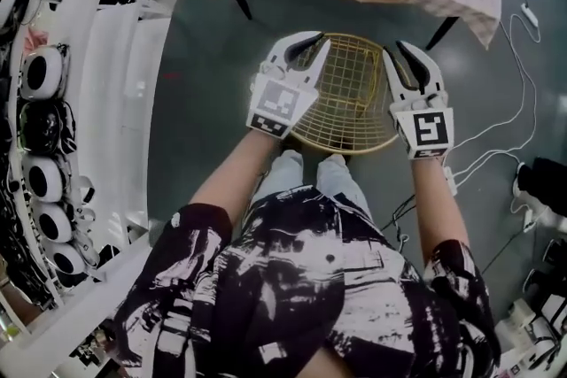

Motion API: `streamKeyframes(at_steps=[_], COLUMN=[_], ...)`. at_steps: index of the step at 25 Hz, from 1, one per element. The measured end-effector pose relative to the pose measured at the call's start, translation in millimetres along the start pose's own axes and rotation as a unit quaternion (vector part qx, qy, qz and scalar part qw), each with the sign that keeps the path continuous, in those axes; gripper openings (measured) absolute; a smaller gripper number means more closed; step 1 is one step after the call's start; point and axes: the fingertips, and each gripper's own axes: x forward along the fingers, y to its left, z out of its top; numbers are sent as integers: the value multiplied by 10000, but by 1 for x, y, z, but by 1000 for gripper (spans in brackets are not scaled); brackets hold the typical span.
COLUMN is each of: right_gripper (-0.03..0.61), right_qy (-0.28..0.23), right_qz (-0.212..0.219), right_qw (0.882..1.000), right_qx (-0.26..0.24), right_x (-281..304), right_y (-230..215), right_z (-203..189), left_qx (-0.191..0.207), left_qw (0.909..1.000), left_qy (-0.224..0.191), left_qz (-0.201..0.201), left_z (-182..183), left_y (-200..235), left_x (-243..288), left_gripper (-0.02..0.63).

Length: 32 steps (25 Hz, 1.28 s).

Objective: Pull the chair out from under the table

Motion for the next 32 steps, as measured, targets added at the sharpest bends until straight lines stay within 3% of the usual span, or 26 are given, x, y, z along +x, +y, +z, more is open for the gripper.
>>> streamKeyframes(at_steps=[5, 11, 17, 32], right_gripper=[35, 0, 0, -2], right_qy=[-543, -604, -548, -533], right_qz=[-170, -323, -585, -903], right_qw=[9947, 9914, 9909, 9908], right_qx=[857, 1116, 1080, 856], right_x=[20, 23, 8, -9], right_y=[-11, -26, -31, -45], right_z=[62, 79, 84, 95], left_qx=[-602, -1182, -1298, -1054], left_qw=[9953, 9868, 9856, 9871], left_qy=[-721, -1034, -1016, -1084], left_qz=[230, 398, 388, 524], left_z=[62, 91, 93, 104], left_y=[17, 30, 23, 44], left_x=[8, 17, 11, -2], left_gripper=[2, 0, -2, -2])
